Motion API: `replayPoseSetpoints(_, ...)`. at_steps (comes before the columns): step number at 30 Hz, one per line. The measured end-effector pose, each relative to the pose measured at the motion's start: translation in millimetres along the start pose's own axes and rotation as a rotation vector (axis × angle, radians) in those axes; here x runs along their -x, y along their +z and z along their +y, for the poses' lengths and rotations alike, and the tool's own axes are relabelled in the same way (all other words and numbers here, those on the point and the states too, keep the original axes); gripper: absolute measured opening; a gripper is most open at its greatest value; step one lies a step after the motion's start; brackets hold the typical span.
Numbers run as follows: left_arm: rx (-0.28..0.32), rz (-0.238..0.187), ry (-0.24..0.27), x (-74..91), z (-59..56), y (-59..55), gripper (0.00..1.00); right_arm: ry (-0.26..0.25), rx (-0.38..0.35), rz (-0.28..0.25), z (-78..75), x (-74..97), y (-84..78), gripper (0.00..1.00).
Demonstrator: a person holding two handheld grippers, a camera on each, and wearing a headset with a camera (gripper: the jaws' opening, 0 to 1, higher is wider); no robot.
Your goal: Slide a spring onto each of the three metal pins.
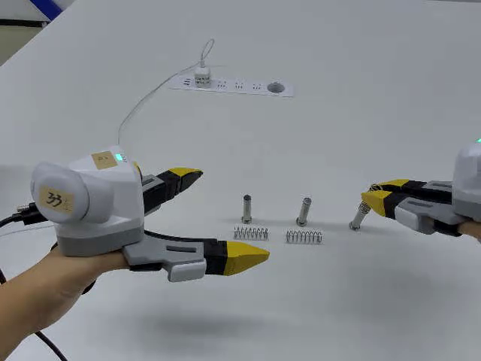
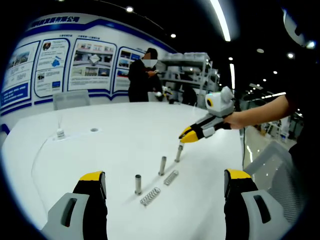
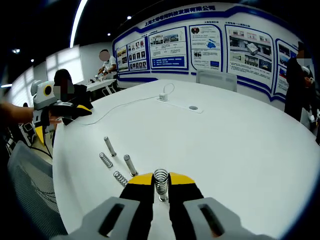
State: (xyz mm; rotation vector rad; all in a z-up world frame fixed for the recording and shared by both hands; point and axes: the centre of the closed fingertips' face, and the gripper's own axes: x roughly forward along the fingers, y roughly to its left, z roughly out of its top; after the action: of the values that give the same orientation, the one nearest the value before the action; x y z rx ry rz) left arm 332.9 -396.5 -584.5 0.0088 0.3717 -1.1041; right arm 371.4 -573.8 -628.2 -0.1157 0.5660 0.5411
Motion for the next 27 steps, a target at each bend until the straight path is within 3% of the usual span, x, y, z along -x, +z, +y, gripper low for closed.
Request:
replayPoseSetpoints(11, 0.011, 0.002, 0.017, 4.8, 4.4, -1.7, 1.0, -0.007, -0.047, 0.005, -1.4, -14.4, -20.8, 0.11)
replayPoseSetpoints(19, 0.012, 0.009, 0.02, 6.3, 4.7, -3.6, 1.0, -0.014, -0.033, 0.024, 2.4, -24.2, -31.2, 0.11)
replayPoseSetpoints(27, 0.01, 0.018, 0.019, 6.3, 5.3, -6.0, 1.0, -0.011, 0.007, 0.021, 2.5, -26.1, -29.5, 0.11)
